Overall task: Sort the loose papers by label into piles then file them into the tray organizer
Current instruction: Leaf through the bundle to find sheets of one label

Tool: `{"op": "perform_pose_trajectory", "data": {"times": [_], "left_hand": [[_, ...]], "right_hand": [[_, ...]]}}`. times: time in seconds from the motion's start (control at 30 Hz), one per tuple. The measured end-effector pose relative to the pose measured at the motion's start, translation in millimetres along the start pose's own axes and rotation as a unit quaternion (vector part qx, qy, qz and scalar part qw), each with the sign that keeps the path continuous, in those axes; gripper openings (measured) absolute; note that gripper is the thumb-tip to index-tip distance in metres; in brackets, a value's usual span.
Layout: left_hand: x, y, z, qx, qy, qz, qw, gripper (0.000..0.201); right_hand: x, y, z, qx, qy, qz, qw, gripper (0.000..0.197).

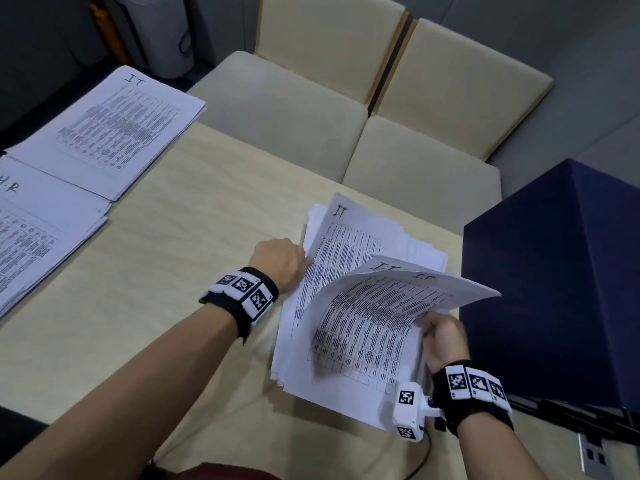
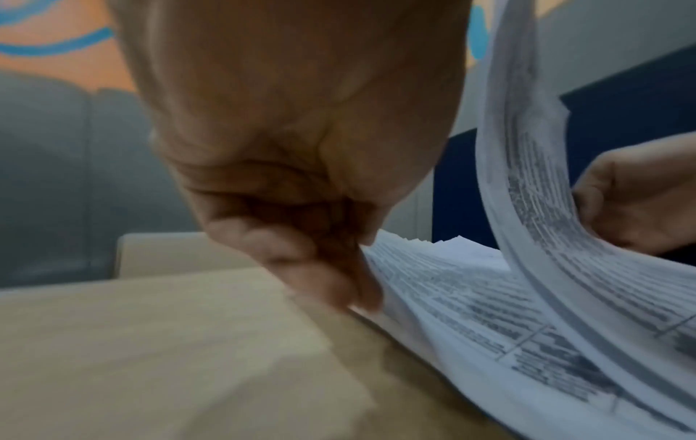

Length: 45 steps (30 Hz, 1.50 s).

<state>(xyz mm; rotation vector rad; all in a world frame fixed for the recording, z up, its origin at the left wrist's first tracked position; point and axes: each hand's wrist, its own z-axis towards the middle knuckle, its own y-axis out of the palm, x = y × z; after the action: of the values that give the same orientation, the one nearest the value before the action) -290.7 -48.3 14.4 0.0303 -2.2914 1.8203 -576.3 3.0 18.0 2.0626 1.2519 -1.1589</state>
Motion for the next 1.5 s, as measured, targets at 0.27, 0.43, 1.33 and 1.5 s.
{"op": "perform_pose_trajectory", "data": {"times": [0.27, 0.43, 1.33, 1.5], "left_hand": [[-2.0, 3.8, -5.3, -0.05, 0.126, -0.413, 0.9, 0.025], [3.6, 25.7, -8.2, 0.011, -0.079, -0.418, 0.905, 0.029], [-2.0, 11.4, -11.3, 0.079, -0.004, -0.594, 0.801, 0.027], [3.0, 14.1, -9.3, 0.102, -0.069, -0.683, 0.72, 0.041]], "right_hand": [[4.2, -0.9, 18.2, -0.027, -0.018, 0.0, 0.999, 0.021], [2.1, 3.0, 10.9, -0.009, -0.02, 0.017, 1.0, 0.032], [1.3, 6.0, 22.3, -0.046, 0.039, 0.01, 0.998, 0.035], [-0.8, 10.1, 11.6, -0.027, 0.008, 0.013, 1.0, 0.023]]}}
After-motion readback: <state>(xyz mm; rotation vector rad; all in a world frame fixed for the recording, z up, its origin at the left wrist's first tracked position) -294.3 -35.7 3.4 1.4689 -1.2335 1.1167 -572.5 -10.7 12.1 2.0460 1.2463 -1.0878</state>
